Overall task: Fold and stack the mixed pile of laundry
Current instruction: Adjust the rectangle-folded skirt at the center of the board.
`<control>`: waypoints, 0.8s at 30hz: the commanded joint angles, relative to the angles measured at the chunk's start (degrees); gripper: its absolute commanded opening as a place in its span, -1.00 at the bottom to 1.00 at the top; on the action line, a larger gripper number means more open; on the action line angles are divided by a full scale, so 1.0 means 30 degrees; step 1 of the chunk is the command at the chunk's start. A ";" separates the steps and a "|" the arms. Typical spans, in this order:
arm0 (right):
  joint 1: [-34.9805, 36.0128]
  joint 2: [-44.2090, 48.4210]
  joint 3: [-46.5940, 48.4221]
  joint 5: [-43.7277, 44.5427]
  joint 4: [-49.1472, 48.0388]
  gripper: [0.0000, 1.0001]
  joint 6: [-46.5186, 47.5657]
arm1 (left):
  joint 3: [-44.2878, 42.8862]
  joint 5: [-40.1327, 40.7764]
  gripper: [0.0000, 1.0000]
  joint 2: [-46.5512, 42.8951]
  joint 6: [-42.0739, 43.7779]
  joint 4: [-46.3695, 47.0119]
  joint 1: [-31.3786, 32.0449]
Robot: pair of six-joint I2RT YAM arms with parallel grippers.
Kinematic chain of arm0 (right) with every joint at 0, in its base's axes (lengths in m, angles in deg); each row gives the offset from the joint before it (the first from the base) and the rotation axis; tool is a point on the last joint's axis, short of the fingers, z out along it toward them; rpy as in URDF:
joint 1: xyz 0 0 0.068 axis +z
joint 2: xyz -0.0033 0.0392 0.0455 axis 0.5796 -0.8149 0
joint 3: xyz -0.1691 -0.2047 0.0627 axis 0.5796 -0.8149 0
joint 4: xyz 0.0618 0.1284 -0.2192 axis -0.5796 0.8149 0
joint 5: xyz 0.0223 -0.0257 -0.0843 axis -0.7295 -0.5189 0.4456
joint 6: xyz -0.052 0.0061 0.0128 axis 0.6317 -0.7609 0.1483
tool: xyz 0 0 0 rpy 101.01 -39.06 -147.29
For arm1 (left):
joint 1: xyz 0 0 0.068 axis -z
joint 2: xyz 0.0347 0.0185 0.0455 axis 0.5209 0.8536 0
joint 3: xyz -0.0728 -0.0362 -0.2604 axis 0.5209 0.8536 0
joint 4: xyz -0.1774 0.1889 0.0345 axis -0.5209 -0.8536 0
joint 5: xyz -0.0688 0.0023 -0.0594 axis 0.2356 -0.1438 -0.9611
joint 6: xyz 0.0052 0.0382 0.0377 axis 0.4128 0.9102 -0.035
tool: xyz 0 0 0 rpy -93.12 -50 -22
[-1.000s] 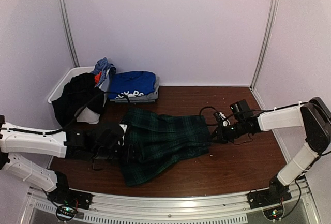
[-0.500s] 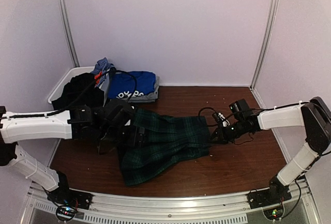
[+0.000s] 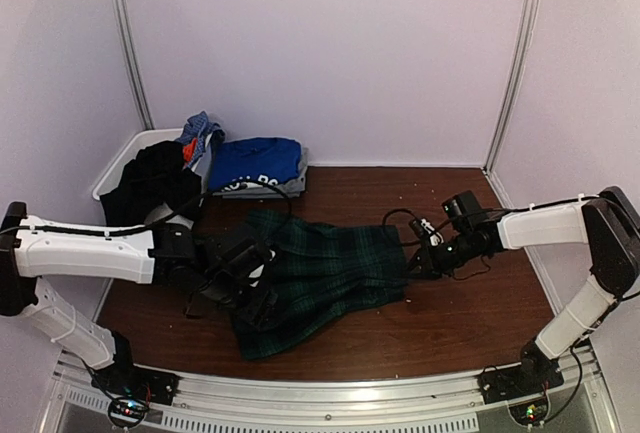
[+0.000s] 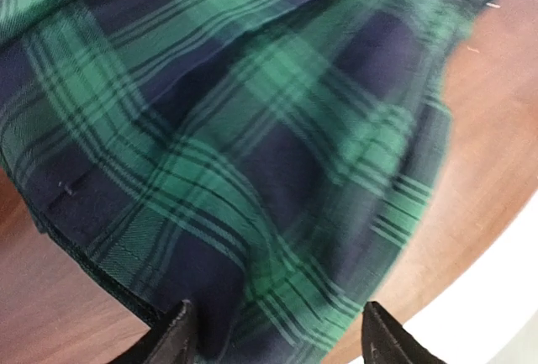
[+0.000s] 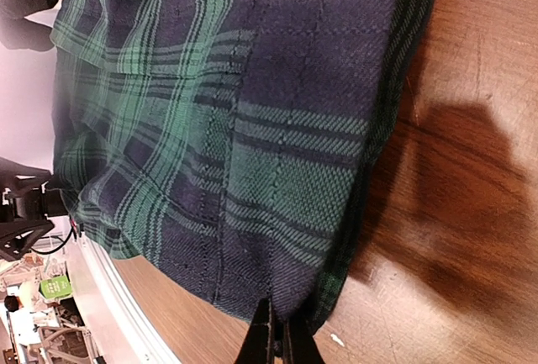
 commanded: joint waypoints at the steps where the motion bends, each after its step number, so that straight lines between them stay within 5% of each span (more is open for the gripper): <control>1: 0.0082 0.0012 0.0389 -0.0047 0.0729 -1.00 0.0591 | -0.0053 -0.1712 0.31 -0.1388 0.3827 0.0723 -0.0042; 18: 0.0082 -0.0609 0.0915 -0.0214 0.0915 -1.00 0.0755 | -0.0471 0.1794 0.35 0.2498 0.8012 -0.1507 0.1267; 20: 0.0097 -0.0732 0.0956 -0.0286 0.0855 -1.00 0.0718 | -0.0655 0.2505 0.14 0.2765 0.7819 -0.1729 0.1267; 24: 0.0093 -0.0576 0.1315 -0.0443 0.1310 -1.00 0.0795 | -0.1421 0.2807 -0.62 0.2089 0.7396 -0.2665 0.1293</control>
